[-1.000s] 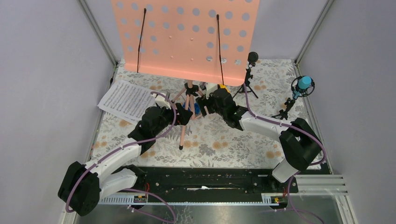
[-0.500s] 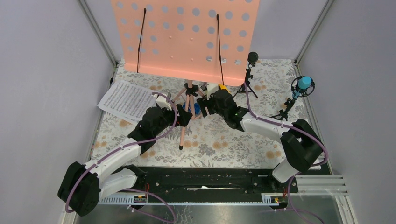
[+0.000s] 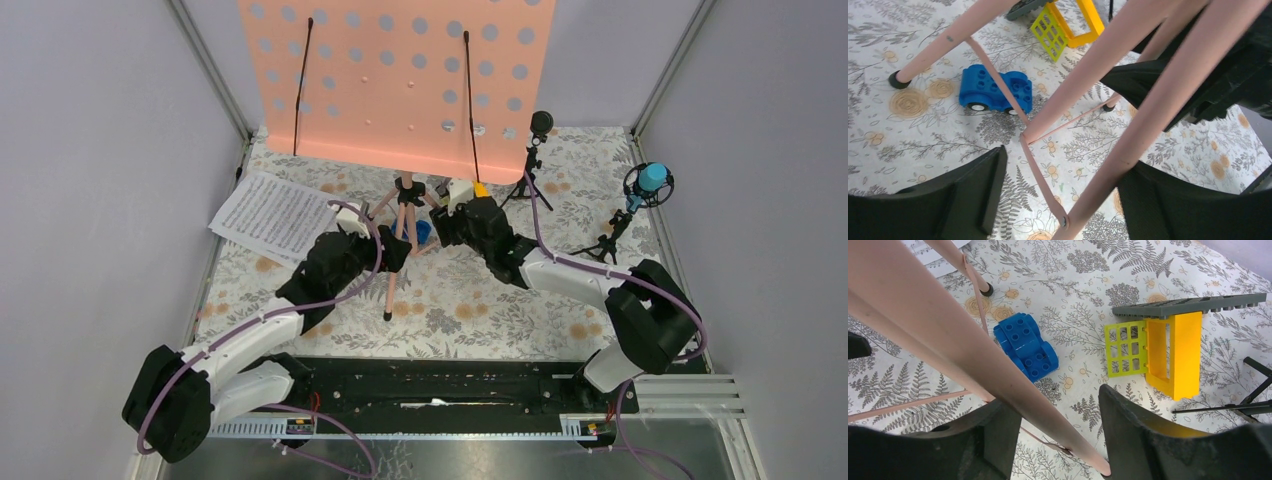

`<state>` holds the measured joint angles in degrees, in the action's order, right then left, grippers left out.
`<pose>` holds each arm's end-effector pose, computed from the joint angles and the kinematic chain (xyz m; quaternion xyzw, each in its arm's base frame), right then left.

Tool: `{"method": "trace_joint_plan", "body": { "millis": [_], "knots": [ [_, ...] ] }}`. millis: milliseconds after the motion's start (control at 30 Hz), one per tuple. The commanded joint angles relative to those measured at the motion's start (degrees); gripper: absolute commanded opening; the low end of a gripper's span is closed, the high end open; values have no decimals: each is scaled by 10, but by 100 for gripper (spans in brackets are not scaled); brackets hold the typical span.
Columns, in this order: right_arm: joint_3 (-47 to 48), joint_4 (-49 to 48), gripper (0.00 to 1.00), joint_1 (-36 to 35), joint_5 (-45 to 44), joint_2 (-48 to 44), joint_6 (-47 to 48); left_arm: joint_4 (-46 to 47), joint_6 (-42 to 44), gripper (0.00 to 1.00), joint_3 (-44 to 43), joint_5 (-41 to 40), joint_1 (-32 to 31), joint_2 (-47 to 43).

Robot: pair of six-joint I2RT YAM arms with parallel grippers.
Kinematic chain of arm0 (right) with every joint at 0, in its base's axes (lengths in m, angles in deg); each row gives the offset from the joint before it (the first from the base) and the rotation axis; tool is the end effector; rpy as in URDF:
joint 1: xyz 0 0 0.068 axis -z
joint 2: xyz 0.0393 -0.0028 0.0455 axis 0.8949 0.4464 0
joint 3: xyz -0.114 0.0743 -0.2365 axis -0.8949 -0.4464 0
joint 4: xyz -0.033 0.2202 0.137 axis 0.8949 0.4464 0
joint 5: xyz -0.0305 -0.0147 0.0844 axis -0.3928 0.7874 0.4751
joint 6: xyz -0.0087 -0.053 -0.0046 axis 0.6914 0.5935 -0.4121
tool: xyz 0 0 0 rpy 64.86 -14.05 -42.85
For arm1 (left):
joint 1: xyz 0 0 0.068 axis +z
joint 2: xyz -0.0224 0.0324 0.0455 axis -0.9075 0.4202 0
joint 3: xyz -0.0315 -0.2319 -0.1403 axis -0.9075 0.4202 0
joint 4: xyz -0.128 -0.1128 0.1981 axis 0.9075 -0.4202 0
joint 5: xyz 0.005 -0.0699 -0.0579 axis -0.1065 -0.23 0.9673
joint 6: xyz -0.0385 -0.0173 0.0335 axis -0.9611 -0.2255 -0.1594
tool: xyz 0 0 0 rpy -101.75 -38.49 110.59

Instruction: Pack up the instrument practice props

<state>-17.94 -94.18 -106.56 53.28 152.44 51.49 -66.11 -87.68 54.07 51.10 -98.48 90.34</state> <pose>0.2609 0.2364 0.2503 -0.2759 0.7404 0.1436 0.5959 0.1910 -0.1257 0.2379 0.0566 0.7957 -0.2955 0.5257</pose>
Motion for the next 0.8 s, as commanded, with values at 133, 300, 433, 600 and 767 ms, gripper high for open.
{"method": "trace_joint_plan", "body": {
  "millis": [133,300,433,600,767],
  "knots": [
    [-46,-118,53,4,-12,-41,21,99,5,66,21,-28,-16,3],
    [-62,-140,20,4,1,-51,15,126,6,50,16,-5,-24,29],
    [-76,-153,15,3,49,-59,-11,144,6,35,23,9,-37,45],
    [-112,-183,10,3,67,-89,-39,153,6,10,39,1,-56,45],
    [-136,-196,9,-5,98,-131,-65,153,14,0,37,-16,-83,45]
  ]
}}
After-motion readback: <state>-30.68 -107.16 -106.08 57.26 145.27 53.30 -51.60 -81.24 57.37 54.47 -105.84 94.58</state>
